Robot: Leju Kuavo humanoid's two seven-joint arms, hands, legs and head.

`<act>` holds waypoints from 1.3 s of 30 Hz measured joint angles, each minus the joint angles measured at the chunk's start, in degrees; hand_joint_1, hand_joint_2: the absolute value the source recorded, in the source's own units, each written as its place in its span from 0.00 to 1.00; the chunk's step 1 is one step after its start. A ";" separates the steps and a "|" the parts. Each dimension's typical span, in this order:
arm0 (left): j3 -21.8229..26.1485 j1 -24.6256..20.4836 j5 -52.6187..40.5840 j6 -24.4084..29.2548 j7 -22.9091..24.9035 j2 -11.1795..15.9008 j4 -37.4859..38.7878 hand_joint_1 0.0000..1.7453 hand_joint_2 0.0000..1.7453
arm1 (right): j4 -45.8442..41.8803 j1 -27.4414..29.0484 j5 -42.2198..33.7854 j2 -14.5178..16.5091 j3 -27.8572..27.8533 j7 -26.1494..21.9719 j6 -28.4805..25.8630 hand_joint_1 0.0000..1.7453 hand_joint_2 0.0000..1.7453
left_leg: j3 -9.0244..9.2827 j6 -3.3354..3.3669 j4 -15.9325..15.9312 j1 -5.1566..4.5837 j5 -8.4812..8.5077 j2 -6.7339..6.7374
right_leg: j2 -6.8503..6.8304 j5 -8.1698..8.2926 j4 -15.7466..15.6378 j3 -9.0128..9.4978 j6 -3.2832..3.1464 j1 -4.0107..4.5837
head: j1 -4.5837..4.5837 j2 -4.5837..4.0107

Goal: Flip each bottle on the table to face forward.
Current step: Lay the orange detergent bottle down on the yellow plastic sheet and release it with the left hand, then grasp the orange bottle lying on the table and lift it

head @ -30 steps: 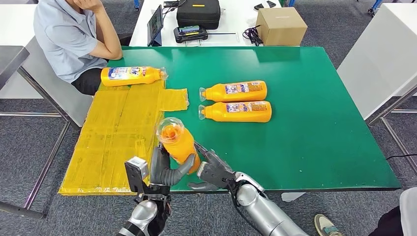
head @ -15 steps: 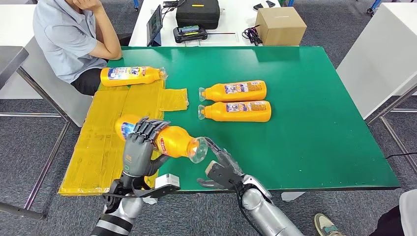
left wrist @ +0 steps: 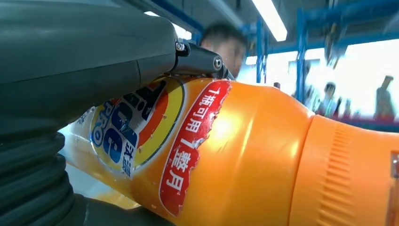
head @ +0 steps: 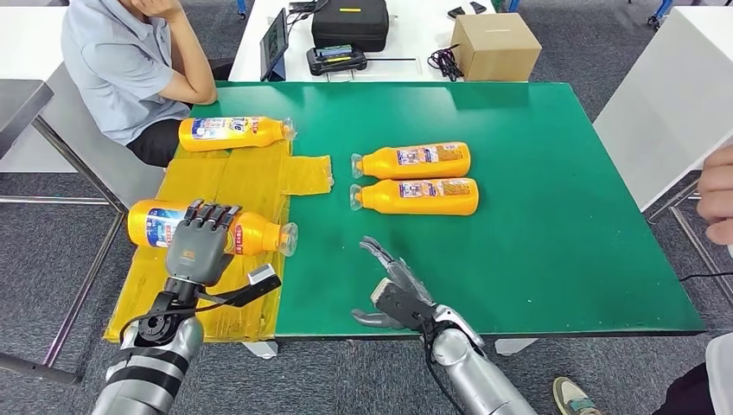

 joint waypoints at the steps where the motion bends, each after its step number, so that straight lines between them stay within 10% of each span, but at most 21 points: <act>1: -0.50 -1.30 0.51 -0.81 0.65 0.48 2.92 1.00 1.00 | -0.30 0.02 -0.03 0.02 0.00 0.03 0.16 0.00 1.00 | 0.00 0.00 0.00 0.00 0.00 0.00 | 0.00 0.00 0.00 0.00 0.00 0.00 | 0.00 0.00; 20: -5.36 -7.81 9.97 -11.17 -1.11 1.88 18.83 1.00 1.00 | -3.79 2.05 0.57 -0.21 -0.55 0.96 1.07 0.00 1.00 | 0.09 0.00 0.00 -0.01 0.02 -0.04 | -0.03 0.00 0.00 0.12 0.00 -0.01 | 0.00 0.00; 25: -5.87 -8.26 9.97 -12.27 -0.67 1.91 19.04 0.00 1.00 | -3.95 2.10 0.65 -0.20 -0.57 0.96 1.25 0.00 1.00 | 0.11 0.00 0.00 -0.01 0.02 -0.05 | -0.04 0.00 0.00 0.15 0.00 -0.01 | 0.00 0.00; 39: -9.63 -12.67 14.59 -23.08 4.40 1.88 21.46 0.00 1.00 | -3.95 2.11 1.29 0.08 -1.13 0.95 1.41 0.00 1.00 | 0.44 0.00 -0.02 -0.01 0.03 -0.14 | -0.12 0.00 -0.01 0.53 -0.01 -0.02 | 0.00 0.00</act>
